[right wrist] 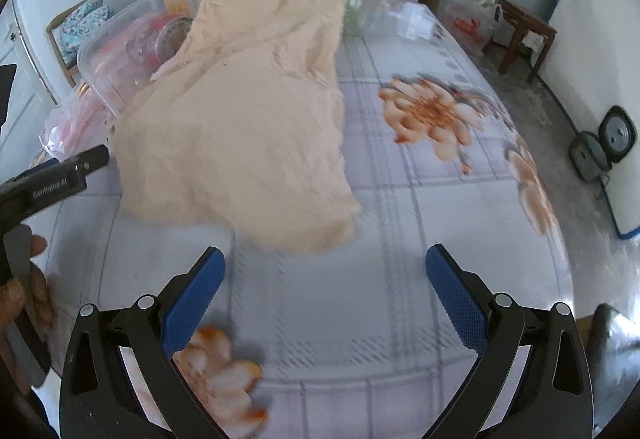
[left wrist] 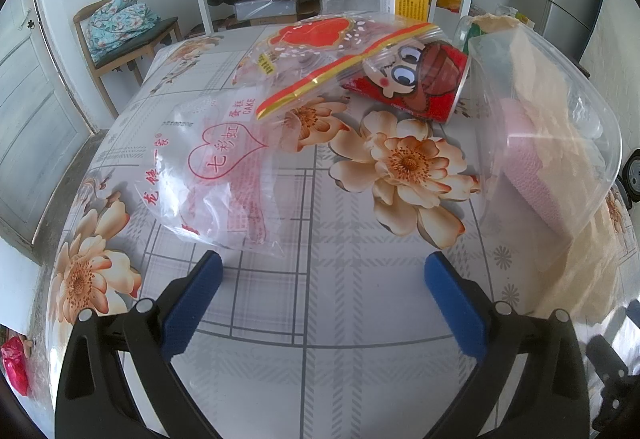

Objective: Collect trash
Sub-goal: 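Move the right gripper onto the crumpled beige paper and close it, then grasp the clear pink-printed bag with the left gripper while the right gripper holds the beige paper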

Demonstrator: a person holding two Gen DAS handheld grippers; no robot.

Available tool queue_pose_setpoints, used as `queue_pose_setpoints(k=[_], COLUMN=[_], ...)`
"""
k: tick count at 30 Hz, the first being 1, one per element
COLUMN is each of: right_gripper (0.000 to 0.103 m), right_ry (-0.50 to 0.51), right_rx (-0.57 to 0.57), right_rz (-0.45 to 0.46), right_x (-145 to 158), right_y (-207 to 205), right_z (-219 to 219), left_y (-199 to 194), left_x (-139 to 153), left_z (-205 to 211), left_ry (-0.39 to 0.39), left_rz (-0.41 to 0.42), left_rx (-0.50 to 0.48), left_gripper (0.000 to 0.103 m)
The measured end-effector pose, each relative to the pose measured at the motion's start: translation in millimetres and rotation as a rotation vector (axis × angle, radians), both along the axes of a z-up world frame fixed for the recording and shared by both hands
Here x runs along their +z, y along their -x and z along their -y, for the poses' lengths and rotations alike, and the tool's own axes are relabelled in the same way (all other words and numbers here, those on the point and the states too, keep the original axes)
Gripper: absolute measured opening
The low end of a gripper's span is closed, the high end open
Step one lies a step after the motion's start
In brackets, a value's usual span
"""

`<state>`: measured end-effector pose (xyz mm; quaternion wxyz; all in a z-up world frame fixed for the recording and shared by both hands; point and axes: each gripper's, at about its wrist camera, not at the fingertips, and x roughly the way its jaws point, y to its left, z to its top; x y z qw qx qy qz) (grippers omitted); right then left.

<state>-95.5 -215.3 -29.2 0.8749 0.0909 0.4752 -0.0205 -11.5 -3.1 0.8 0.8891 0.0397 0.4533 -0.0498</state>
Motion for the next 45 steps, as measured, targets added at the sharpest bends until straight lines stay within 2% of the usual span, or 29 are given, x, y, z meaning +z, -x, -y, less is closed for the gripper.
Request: queue_pose_setpoints(k=[4,8,11,17,19,20,25,26,27,28,29,30,35,38,42,45], right_gripper=[0.096,0.096,0.096,0.096,0.089,0.081,0.068,0.057,0.040,0.031,0.012,0.004,0.000,0.000,0.000,0.000], right_ry=[-0.112,-0.049,-0.008,-0.090,-0.108,-0.121,-0.092,-0.079,-0.075,-0.077,-0.086,-0.087,-0.070,-0.071,-0.082,-0.089], right_rx=[0.019,0.053,0.091,0.148,0.153,0.157,0.179,0.181,0.181,0.176,0.171,0.168,0.175,0.164,0.149,0.138], right_rz=[0.045,0.113,0.093,0.075,0.074,0.068,0.085,0.087,0.088,0.089,0.083,0.079,0.084,0.088,0.100,0.118], right_x=[17,37,32,17,13,10,14,15,16,17,16,16,15,14,17,21], right_y=[5,-13,-38,-51,-51,-51,-44,-43,-43,-43,-43,-45,-40,-34,-24,-16], right_z=[3,-16,-24,-21,-21,-20,-24,-25,-25,-24,-22,-21,-21,-15,-7,-5], left_y=[0,0,1,1,0,0,0,0,0,0,0,0,0,6,19,23], left_x=[0,0,0,0,0,0,0,0,0,0,0,0,0,2,13,22], left_z=[0,1,1,1,0,1,0,1,0,0,0,0,0,3,4,12], left_ry=[0.000,0.000,0.000,0.000,0.000,0.000,0.000,0.000,0.000,0.000,0.000,0.000,0.001,-0.023,-0.139,-0.208], left_rz=[0.000,-0.001,-0.001,-0.001,-0.001,-0.001,-0.002,-0.002,-0.002,-0.002,-0.002,-0.002,-0.003,-0.005,0.105,0.217], left_rx=[0.000,0.000,0.000,0.000,0.000,0.000,0.000,0.000,0.000,0.000,0.000,0.000,-0.010,-0.059,-0.108,-0.211], left_gripper=[0.099,0.099,0.099,0.099,0.099,0.099,0.099,0.099,0.099,0.099,0.099,0.099,0.099,0.099,0.099,0.099])
